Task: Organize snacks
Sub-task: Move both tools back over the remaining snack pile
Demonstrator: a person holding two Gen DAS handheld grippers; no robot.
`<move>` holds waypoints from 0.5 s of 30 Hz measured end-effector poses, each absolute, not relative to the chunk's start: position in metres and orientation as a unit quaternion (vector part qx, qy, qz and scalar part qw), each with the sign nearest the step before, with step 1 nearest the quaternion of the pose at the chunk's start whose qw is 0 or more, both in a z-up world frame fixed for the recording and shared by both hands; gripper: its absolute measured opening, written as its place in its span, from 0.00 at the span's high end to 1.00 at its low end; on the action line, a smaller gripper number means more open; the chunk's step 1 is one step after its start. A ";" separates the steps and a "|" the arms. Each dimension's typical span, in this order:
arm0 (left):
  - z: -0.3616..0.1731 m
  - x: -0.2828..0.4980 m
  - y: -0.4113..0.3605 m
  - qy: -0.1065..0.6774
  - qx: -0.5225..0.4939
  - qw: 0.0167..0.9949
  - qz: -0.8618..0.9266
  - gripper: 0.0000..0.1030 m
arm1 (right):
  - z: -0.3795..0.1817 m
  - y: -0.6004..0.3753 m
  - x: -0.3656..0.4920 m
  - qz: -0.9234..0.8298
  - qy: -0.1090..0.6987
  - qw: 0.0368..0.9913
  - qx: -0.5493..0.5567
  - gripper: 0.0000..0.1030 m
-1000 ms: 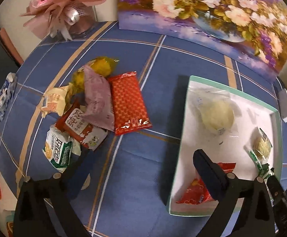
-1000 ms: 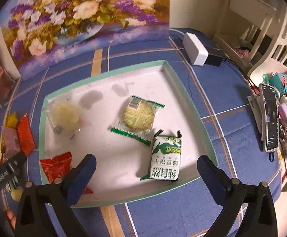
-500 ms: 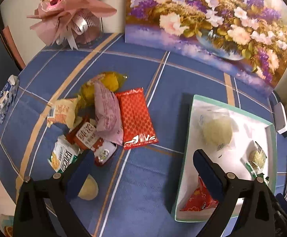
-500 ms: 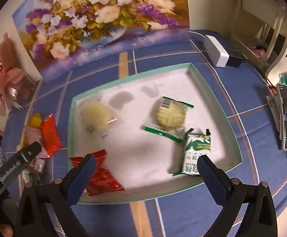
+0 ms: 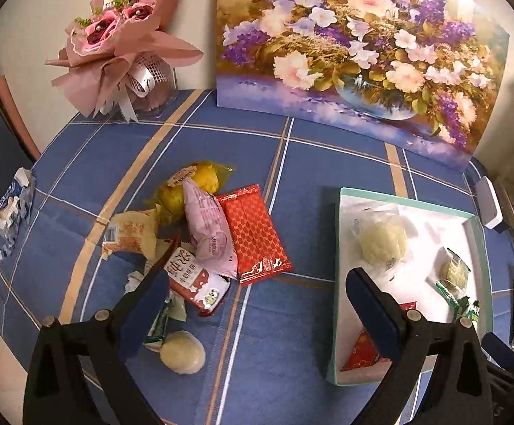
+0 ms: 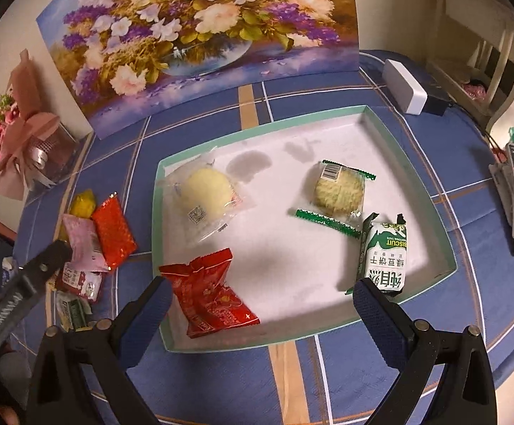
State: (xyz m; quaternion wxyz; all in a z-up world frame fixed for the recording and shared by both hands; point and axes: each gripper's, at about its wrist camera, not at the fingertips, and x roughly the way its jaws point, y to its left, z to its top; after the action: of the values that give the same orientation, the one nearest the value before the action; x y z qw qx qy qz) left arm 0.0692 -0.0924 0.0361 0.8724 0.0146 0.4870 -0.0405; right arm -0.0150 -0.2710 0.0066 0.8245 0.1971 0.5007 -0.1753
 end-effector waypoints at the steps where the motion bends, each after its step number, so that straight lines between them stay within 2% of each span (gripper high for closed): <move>1: 0.038 0.069 -0.091 0.485 0.021 0.873 -0.039 0.03 | 0.008 -0.268 -0.015 -0.176 0.501 0.825 0.193 0.00; 4: 0.043 0.070 -0.085 0.484 0.037 0.874 -0.029 0.03 | 0.012 -0.259 -0.013 -0.177 0.499 0.829 0.180 0.00; 15: 0.048 0.078 -0.028 0.512 -0.004 0.858 0.049 0.03 | 0.015 -0.204 0.007 -0.150 0.519 0.834 0.111 0.00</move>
State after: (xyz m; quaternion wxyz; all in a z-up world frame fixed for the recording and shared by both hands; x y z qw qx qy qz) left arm 0.0784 -0.0282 0.0476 0.8576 -0.0043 0.5119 0.0494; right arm 0.0065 -0.2037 0.0155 0.8342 0.1110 0.5189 -0.1499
